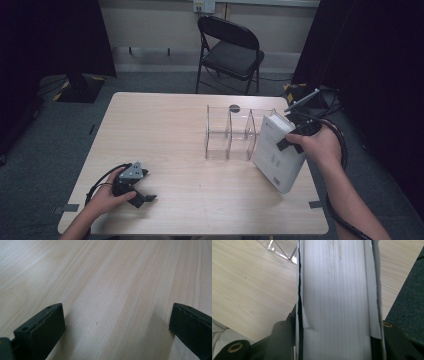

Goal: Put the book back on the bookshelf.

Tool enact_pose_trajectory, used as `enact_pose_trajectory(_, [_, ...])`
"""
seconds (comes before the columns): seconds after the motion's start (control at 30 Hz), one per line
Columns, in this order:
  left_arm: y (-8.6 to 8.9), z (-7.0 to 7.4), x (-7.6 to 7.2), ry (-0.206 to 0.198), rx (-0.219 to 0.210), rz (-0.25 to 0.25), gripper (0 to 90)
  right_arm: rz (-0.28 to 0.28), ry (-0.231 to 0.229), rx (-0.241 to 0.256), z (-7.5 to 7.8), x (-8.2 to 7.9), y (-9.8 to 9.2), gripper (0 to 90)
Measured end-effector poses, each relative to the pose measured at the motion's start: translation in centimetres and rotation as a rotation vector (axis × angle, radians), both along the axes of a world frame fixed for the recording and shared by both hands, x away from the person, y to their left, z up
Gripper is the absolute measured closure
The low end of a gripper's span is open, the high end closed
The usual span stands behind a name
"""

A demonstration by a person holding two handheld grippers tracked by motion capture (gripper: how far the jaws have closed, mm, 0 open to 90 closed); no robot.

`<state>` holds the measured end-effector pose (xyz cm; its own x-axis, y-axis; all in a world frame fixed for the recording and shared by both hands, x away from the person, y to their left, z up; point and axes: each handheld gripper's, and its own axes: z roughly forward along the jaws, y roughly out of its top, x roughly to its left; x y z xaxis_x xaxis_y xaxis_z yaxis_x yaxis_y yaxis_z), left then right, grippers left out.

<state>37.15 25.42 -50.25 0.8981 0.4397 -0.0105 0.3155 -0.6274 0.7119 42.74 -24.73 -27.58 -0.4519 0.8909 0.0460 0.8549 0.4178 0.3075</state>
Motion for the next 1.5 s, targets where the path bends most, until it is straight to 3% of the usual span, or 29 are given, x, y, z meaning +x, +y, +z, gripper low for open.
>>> enact_pose_trajectory(0.17, [0.0, 0.0, 0.0, 0.0, 0.0, -0.001, 0.0, -0.025, -0.005, -0.017, 0.1, 0.3, 0.0, 52.6])
enact_pose_trajectory(0.43, [0.0, 0.0, 0.0, 0.0, 0.001, -0.003, 0.0, -0.064, -0.026, -0.002, 0.5, 0.9, 0.0, 52.6])
enact_pose_trajectory(0.7, [0.0, 0.0, 0.1, 0.0, 0.001, -0.003, 0.0, -0.102, -0.017, 0.009, 0.5, 1.6, 0.4, 52.6])
enact_pose_trajectory(1.5, [0.0, 0.0, 0.1, 0.0, 0.001, -0.004, 0.0, -0.159, -0.035, -0.003, 0.3, 3.3, 0.9, 52.6])
